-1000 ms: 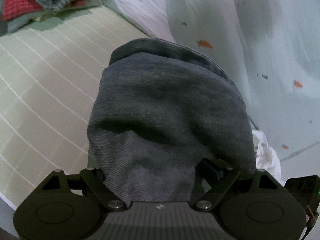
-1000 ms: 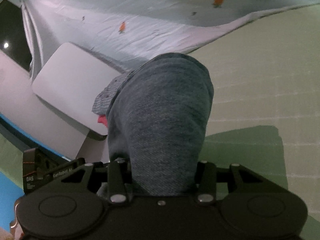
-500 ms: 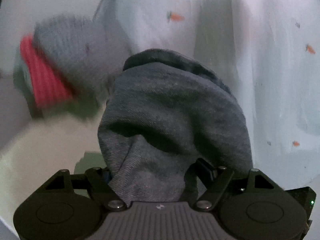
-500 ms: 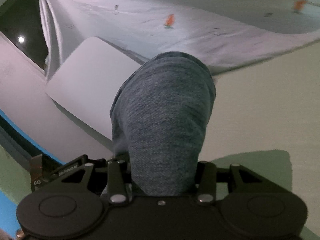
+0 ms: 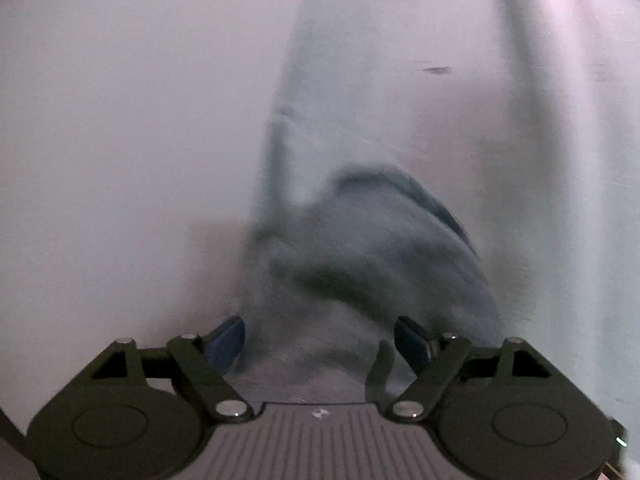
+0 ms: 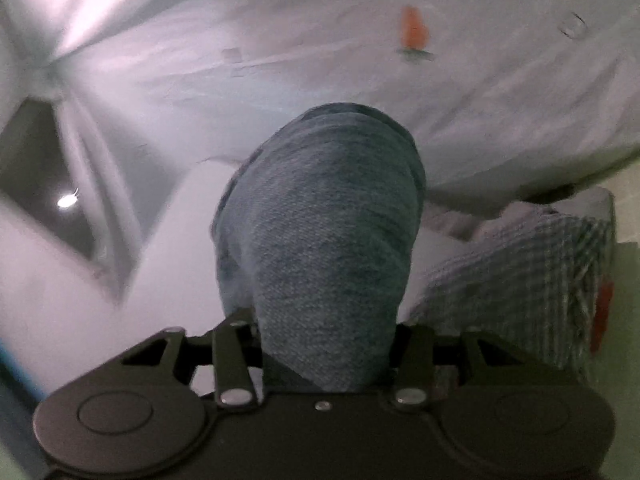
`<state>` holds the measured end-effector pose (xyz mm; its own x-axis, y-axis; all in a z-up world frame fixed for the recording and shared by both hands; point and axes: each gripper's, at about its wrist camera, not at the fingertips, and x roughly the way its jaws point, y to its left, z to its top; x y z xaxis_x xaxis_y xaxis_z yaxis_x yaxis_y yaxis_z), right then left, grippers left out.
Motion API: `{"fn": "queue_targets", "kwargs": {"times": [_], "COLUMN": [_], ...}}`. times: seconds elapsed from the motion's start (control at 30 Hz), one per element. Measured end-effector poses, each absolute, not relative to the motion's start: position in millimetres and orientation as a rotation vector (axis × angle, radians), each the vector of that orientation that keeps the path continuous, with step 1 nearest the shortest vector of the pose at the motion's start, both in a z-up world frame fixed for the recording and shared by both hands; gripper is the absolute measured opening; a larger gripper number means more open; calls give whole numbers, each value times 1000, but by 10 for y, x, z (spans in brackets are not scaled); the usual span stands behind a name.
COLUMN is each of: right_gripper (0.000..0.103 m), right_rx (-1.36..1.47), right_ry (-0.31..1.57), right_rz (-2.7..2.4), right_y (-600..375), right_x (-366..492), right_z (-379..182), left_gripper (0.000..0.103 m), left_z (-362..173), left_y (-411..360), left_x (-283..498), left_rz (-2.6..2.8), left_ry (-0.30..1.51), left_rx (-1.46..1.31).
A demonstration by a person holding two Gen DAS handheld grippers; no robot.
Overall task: Fold clothes
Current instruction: 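Lift the folded jeans with both grippers and carry them toward the shirt stack, then lower the jeans onto the plaid shirt stack and open both grippers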
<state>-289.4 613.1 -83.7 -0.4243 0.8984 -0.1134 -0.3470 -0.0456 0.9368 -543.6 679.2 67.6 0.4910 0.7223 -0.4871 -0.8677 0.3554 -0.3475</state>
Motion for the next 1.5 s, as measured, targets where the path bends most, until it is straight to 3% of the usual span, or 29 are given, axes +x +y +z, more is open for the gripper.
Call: {"fn": "queue_targets", "kwargs": {"times": [0.03, 0.17, 0.27, 0.5, 0.57, 0.6, 0.87, 1.07, 1.5], "right_gripper": [63, 66, 84, 88, 100, 101, 103, 103, 103], "right_rx": [601, 341, 308, 67, 1, -36, -203, -219, -369], "right_ry": [1305, 1393, 1352, 1204, 1132, 1083, 737, 584, 536], "right_rz": [1586, 1425, 1459, 1459, 1458, 1462, 1432, 1425, 1416], "right_y": [6270, 6633, 6598, 6478, 6369, 6305, 5494, 4744, 3701], "right_x": [-2902, -2959, -2968, -3126, -3175, -3201, -3503, -3647, -3805], "right_z": [-970, -1386, -1353, -1094, -986, -946, -445, -224, -294], "left_gripper": [87, 87, 89, 95, 96, 97, 99, 103, 103], "left_z": [522, -189, -506, -475, -434, -388, -61, 129, 88], "left_y": [6937, 7241, 7189, 7048, 6934, 6862, 6042, 5194, 4136], "left_x": [-5423, -5364, -5378, -5432, -5428, -5427, -5575, -5484, -5389], "left_rz": [1092, 1180, 1166, 1207, 1230, 1245, 1294, 1254, 1224], "left_ry": [303, 511, 554, 509, 528, 534, 493, 447, 518], "left_rx": [-620, -682, -725, -744, -688, -661, -568, -480, -462]}}
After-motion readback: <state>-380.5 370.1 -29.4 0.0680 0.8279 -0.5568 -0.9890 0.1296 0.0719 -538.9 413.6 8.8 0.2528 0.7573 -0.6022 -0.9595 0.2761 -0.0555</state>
